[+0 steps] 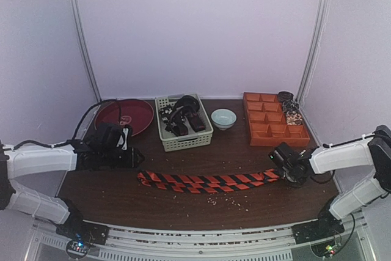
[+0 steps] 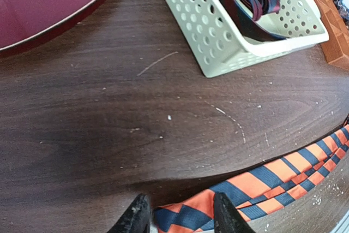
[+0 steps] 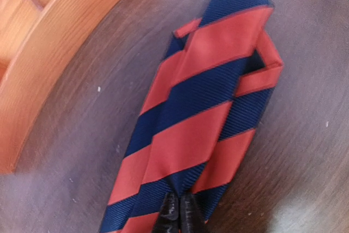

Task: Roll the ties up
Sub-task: Adjust the tie at the center of the board.

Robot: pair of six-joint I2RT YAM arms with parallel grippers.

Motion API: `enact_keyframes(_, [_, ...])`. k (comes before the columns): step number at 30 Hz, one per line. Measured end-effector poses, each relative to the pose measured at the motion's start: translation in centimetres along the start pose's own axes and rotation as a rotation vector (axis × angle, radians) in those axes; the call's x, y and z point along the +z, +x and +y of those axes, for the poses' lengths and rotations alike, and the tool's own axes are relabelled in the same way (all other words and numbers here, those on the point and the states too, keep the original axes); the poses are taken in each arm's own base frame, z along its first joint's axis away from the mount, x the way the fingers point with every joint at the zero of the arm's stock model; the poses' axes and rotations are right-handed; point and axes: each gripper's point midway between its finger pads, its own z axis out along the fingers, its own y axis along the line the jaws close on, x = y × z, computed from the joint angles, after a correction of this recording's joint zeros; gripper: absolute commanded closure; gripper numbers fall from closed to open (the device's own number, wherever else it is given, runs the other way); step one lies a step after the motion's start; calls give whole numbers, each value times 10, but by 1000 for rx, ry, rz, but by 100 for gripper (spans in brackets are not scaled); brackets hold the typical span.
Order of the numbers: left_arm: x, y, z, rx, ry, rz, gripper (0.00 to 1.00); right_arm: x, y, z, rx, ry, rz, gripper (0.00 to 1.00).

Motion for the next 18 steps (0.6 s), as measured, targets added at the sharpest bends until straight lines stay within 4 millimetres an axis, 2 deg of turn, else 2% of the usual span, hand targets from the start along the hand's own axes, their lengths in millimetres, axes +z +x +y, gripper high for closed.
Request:
enact_keyframes(4, [0,3,13,-20,-25,2,62,0,-2,5,8,-8,-4,100])
enact_keyframes(8, [4,22,25,-25,-51,44,63,-5,-7,9,11,-22,-5,100])
enact_keyframes(13, [7,38,29,-33,-47,81,64,-17,-15,14,38,-65,-6,100])
enact_keyframes(17, [7,44,28,-36,-31,98,65,-13,-12,2,25,-47,-2,100])
enact_keyframes(18, [7,44,27,-36,-28,100,65,-11,-10,-4,15,-33,-1,96])
